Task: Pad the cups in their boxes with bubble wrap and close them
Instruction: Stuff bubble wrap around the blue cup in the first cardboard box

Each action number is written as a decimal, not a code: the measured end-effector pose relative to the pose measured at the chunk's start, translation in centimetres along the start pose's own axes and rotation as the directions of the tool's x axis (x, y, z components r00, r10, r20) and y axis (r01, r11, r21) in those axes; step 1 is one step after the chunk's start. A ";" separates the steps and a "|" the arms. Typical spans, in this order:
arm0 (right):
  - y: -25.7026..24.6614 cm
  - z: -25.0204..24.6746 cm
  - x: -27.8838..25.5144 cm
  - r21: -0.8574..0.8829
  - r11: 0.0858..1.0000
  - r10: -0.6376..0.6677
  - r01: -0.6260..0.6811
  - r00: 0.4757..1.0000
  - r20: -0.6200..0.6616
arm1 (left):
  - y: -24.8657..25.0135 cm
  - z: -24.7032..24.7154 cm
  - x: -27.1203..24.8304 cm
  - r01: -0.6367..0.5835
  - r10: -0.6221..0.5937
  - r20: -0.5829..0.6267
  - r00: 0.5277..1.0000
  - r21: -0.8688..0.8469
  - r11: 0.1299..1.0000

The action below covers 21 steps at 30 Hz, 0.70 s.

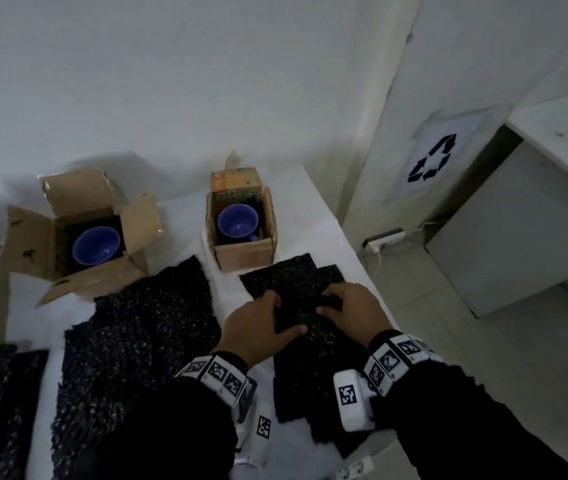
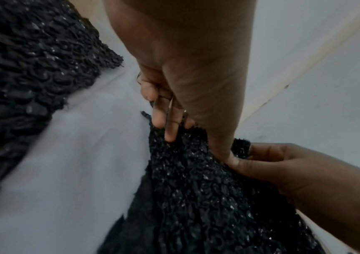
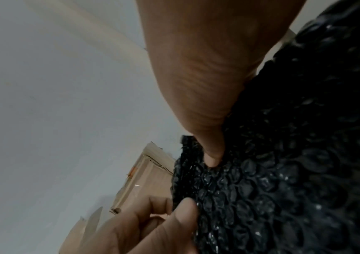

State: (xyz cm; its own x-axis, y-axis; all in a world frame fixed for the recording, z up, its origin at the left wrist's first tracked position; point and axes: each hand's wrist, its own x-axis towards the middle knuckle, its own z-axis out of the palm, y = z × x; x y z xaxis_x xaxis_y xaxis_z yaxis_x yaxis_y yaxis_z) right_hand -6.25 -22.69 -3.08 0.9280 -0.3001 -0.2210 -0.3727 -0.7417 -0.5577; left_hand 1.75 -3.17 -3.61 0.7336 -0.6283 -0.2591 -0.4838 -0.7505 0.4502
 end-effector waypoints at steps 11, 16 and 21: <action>-1.5 -2.5 -0.7 0.415 0.908 -0.064 0.065 0.998 -0.016 | 1.5 -0.3 0.8 0.083 -0.248 -0.119 0.961 -0.733 0.675; -2.8 -5.0 -0.9 0.727 0.639 0.193 -0.251 0.967 0.164 | 2.4 -1.9 0.8 -0.032 -0.140 -0.144 0.980 -0.798 0.602; -2.4 -6.4 -0.8 0.746 0.598 0.141 -0.293 0.955 0.262 | 3.8 -3.3 1.0 -0.051 -0.189 -0.141 0.972 -0.909 0.414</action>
State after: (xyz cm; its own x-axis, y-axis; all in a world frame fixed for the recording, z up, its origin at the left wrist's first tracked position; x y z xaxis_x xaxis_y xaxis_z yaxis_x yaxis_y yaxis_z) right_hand -6.10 -24.56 3.58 0.8344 -0.2342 -0.4989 -0.4919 0.0920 -0.8658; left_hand 2.23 -6.02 0.69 0.8713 -0.4403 -0.2166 0.1958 -0.0926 0.9763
